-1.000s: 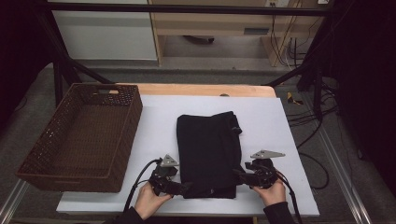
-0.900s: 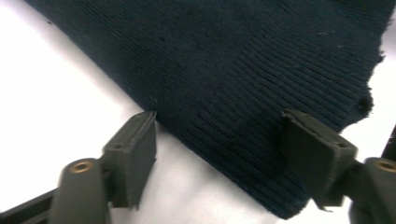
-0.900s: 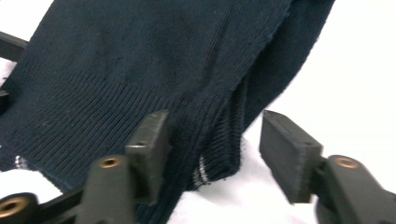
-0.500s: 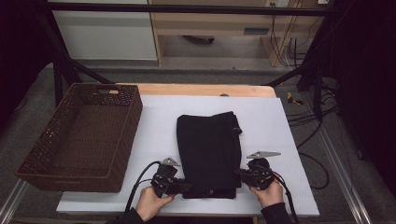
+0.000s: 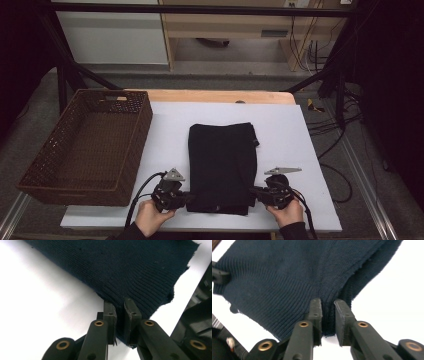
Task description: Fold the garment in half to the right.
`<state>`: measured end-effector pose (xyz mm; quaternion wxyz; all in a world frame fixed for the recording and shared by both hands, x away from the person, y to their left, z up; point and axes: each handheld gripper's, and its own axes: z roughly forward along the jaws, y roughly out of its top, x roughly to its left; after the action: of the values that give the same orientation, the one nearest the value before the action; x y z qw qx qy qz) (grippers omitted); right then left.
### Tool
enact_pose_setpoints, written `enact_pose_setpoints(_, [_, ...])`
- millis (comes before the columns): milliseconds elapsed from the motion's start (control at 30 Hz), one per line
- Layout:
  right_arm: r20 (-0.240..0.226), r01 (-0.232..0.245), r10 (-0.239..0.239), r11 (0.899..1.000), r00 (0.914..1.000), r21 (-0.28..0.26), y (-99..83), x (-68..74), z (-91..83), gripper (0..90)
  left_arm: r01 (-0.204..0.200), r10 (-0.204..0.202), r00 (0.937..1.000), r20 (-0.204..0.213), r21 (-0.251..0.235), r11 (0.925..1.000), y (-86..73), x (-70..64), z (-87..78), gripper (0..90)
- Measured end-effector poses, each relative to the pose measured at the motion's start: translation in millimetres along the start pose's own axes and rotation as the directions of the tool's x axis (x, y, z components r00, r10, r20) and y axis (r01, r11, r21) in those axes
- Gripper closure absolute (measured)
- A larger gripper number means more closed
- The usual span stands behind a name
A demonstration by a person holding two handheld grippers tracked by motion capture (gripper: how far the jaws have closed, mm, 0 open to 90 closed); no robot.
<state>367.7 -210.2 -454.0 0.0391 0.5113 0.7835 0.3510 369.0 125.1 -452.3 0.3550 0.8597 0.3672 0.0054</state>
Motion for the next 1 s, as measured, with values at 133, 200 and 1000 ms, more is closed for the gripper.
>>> enact_pose_setpoints(133, [0.001, 0.060, -0.060, 0.998, 0.9982, -0.012, -1.3, 1.3, 4.9, 48.3, 0.017, -0.017, 0.9998, 0.015, 0.004, 0.9999, -2.9, 3.4, 4.6, 79.1])
enact_pose_setpoints(200, [0.041, 0.083, -0.081, 0.995, 0.9959, -0.059, -0.6, -0.1, 4.5, 34.1, 0.011, -0.010, 0.9999, 0.013, -0.001, 0.9999, -2.7, 2.6, 5.0, 78.6])
enact_pose_setpoints(1000, [-0.030, 0.007, -0.008, 1.000, 0.9995, -0.022, -3.4, -1.3, 19.4, 62.6, -0.009, 0.008, 0.9994, -0.034, -0.021, 0.9997, -7.6, -2.7, 3.0, 77.9])
